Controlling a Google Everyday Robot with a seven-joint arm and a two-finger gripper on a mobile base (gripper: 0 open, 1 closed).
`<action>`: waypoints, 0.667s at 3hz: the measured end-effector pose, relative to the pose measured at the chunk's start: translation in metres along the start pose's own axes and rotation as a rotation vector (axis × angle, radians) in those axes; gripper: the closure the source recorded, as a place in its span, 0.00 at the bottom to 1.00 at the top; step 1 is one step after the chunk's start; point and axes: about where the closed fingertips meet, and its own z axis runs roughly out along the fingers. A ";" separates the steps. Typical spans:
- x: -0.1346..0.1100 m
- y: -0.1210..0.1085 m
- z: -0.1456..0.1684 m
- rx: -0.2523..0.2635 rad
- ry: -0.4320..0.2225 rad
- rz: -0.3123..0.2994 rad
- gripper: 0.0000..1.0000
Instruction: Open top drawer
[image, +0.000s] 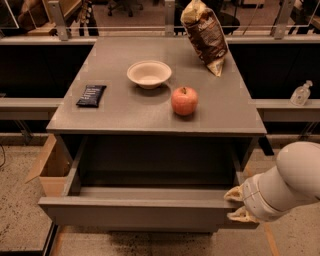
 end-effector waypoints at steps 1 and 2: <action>0.000 0.000 0.000 0.000 0.000 0.000 0.13; 0.000 0.000 -0.001 0.001 0.002 -0.001 0.00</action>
Offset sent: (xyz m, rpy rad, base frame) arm 0.0000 0.0000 0.0000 -0.0001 -0.0001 0.0000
